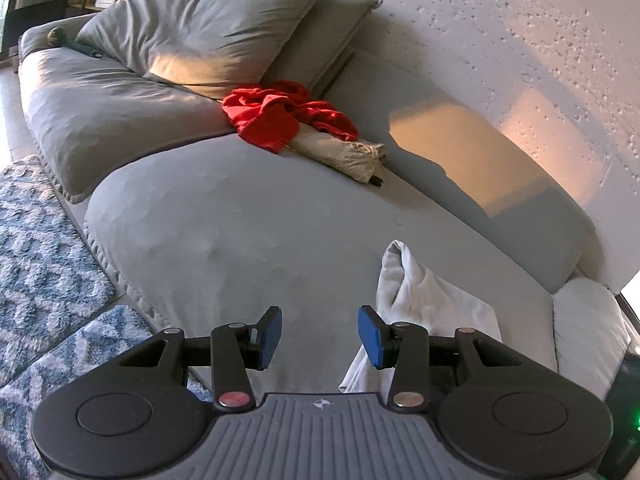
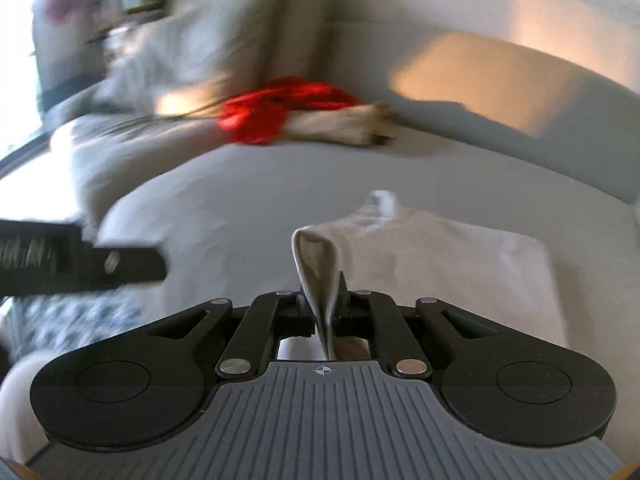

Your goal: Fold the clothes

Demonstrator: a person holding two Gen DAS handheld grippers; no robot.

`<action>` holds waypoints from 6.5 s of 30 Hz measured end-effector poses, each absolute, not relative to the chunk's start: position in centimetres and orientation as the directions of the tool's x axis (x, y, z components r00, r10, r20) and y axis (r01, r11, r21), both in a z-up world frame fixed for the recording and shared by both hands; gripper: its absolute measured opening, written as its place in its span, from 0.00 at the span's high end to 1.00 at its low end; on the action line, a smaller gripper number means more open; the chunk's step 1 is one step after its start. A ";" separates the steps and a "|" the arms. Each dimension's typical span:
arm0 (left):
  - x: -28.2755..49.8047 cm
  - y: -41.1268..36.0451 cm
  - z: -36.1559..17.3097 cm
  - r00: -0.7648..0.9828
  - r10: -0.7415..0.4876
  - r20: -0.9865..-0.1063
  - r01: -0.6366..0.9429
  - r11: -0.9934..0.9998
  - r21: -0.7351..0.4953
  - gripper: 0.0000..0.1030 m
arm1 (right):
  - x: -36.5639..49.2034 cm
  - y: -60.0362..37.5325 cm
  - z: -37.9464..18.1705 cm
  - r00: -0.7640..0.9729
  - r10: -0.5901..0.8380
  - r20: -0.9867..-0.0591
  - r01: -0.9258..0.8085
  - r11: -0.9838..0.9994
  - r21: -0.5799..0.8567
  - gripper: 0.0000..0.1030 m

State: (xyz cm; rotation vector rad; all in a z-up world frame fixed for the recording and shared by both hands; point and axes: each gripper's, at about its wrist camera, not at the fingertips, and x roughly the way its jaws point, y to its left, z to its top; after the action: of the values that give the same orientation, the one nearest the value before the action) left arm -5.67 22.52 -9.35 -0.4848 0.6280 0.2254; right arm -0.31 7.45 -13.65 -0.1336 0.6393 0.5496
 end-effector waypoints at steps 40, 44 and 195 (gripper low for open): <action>0.6 16.9 -15.8 0.751 0.196 -0.630 -0.344 0.932 -0.119 0.93 | 1.5 -11.1 -18.0 0.703 0.213 -0.679 -0.135 0.977 0.166 0.92; -2.1 17.2 -15.0 0.794 0.139 -0.592 -0.311 0.929 -0.199 0.92 | 1.2 -12.8 -18.0 0.694 0.219 -0.686 -0.068 0.968 0.240 0.92; 12.4 22.1 -18.4 0.461 -0.543 -0.702 0.049 0.805 -0.591 0.35 | 6.4 -20.5 -21.8 0.469 0.701 -0.537 0.089 0.568 0.818 0.44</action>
State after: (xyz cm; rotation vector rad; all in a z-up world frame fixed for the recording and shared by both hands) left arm 12.37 22.07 -18.42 -0.5415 1.0377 -0.3864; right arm 6.37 -20.51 -21.78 0.9126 1.0342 0.4470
